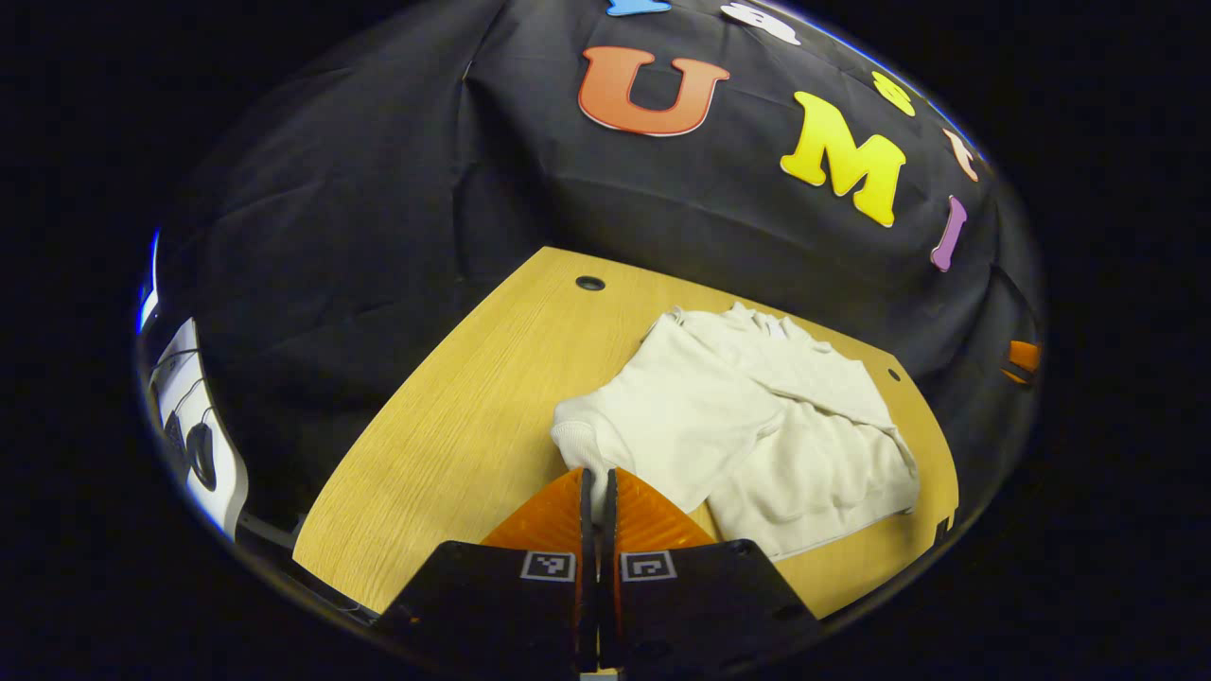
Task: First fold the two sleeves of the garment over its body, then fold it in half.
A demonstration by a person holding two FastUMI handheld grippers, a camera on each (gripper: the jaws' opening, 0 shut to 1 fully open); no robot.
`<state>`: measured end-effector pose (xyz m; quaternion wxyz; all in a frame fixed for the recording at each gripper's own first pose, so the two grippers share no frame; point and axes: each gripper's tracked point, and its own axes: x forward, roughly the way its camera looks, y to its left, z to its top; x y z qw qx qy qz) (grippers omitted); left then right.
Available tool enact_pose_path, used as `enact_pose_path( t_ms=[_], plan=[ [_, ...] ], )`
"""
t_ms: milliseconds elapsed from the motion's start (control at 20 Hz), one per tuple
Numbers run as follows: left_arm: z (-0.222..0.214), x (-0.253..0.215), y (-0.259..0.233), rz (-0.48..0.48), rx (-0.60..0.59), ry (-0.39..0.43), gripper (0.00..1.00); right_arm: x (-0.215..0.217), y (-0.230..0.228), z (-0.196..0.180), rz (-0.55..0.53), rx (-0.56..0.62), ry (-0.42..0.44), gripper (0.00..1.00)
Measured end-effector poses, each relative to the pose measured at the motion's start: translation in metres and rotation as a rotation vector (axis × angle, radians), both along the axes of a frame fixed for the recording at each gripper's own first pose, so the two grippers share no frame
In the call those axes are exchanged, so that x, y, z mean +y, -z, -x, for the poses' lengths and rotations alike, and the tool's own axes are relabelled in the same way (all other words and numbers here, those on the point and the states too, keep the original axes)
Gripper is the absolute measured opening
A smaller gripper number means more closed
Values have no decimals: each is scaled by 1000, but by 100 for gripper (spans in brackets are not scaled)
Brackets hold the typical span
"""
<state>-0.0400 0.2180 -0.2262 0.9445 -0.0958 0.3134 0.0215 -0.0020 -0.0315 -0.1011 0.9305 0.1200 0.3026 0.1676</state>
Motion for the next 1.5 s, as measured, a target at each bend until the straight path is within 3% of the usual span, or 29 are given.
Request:
enact_pose_path(
  t_ms=[150,200,400,600,800,1250,1500],
  plan=[
    [-30,-17,-36,-62,-54,55,4,-10,-11,1,-6,-40,-6,69],
    [-38,-26,-46,-65,-69,82,4,-12,-16,6,-7,-54,-9,76],
    [-80,-67,-94,-57,-146,171,4,-33,-25,12,1,-94,15,76],
    [-120,-124,-132,-53,-232,286,4,-70,-30,19,-23,-100,108,76],
    [-158,-192,-146,14,-276,400,4,-117,-34,32,-10,-115,219,76],
    [-222,-354,-86,143,-199,634,4,-218,-38,89,79,-86,467,76],
    [-246,-425,-27,105,-124,768,4,-239,-36,109,140,-48,527,76]
  ],
)
